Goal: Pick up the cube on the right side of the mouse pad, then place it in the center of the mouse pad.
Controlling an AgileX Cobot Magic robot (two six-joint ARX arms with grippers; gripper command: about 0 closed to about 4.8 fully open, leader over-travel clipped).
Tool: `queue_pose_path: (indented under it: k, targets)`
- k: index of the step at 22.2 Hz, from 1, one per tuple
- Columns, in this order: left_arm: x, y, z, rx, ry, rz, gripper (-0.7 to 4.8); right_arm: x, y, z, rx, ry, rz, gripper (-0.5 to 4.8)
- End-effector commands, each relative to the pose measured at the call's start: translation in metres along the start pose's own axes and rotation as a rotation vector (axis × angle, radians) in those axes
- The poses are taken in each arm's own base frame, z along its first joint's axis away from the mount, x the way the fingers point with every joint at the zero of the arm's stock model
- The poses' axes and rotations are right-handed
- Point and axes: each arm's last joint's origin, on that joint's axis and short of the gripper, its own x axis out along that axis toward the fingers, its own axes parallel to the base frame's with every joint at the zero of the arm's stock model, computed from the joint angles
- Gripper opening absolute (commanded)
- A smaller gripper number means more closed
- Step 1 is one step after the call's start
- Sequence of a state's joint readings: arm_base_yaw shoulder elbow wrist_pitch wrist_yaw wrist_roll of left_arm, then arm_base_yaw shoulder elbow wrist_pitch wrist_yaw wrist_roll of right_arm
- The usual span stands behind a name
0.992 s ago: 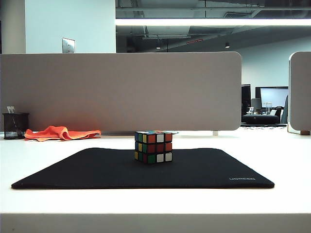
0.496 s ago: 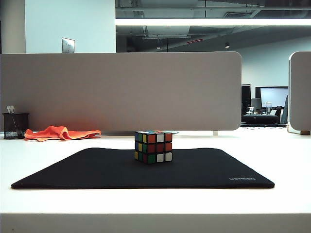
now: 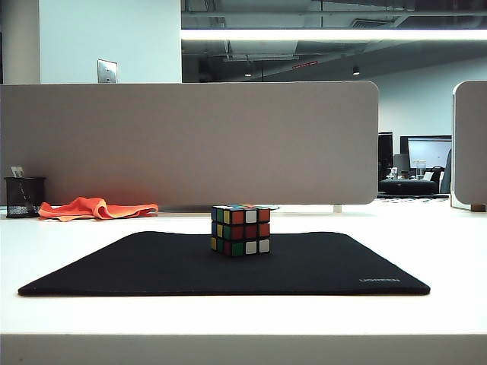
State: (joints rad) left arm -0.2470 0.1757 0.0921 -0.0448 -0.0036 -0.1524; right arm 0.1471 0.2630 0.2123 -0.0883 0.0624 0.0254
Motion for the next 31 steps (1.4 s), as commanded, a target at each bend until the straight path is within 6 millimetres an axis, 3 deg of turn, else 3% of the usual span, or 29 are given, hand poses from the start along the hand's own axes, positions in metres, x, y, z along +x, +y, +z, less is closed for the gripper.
queue_pose_path:
  k: [1, 7, 11, 23, 31]
  targets:
    - [0.002, 0.0, -0.003, 0.048, -0.047, -0.014, -0.06, -0.006, -0.001, -0.004, -0.038, -0.053, -0.007, 0.53]
    - [-0.001, 0.001, -0.006, 0.051, -0.115, -0.022, -0.06, -0.02, -0.003, -0.016, -0.034, -0.096, -0.035, 0.53]
    - [-0.004, 0.002, -0.014, 0.082, -0.1, -0.018, -0.06, -0.019, -0.003, -0.019, -0.035, -0.075, -0.041, 0.53]
    - [-0.006, 0.002, -0.012, 0.118, -0.129, -0.009, -0.06, -0.019, -0.003, -0.02, -0.054, -0.072, -0.04, 0.53]
    - [-0.005, 0.002, -0.023, 0.112, -0.014, -0.066, -0.06, -0.019, -0.002, -0.025, -0.046, -0.019, -0.01, 0.53]
